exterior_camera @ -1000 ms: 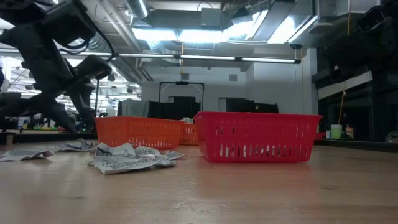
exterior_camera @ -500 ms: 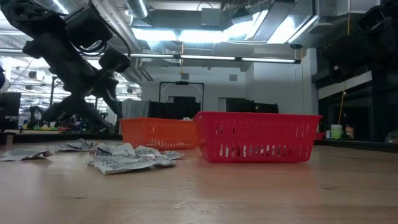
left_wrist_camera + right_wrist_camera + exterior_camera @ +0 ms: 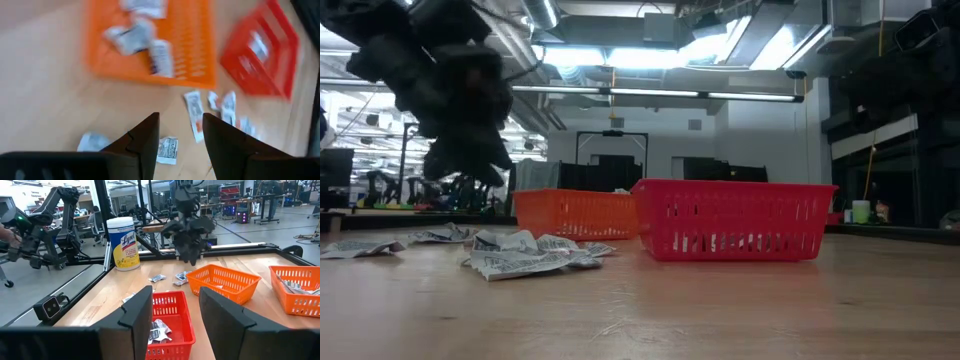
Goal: Pick & Place First Aid Supplies
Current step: Put the blue alcohol pad into the bottom orange bin
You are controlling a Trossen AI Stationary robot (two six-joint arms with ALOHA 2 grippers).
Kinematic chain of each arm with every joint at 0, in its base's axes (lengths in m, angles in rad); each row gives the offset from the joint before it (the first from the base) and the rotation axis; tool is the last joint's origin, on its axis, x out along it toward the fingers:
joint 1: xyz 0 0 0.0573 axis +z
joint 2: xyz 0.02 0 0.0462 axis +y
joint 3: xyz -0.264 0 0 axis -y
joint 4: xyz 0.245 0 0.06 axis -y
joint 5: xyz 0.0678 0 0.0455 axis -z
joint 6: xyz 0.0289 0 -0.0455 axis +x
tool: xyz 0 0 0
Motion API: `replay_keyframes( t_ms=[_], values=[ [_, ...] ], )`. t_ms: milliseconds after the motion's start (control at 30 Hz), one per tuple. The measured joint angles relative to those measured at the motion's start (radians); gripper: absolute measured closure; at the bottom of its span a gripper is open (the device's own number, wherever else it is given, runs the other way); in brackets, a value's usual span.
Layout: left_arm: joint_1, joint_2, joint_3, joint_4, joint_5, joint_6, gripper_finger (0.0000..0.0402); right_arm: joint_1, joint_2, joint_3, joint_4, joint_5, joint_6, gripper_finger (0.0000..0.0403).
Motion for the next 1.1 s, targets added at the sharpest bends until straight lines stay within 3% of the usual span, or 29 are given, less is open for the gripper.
replay_keyframes(
  t_ms=[200,433,767,1100],
  values=[
    [-0.067,0.000,0.066,-0.068,-0.025,0.471,0.0258,0.000,0.000,0.000,0.000,0.000,0.000,0.0240],
    [-0.113,0.000,0.171,-0.372,-0.114,0.793,0.0258,0.000,0.000,0.000,0.000,0.000,0.000,0.0240],
    [-0.116,0.070,0.184,-0.471,-0.110,0.982,0.0258,0.000,0.000,0.000,0.000,0.000,0.000,0.0240],
    [-0.110,0.207,0.184,-0.448,-0.148,0.998,0.0258,0.000,0.000,0.000,0.000,0.000,0.000,0.0240]
  ],
)
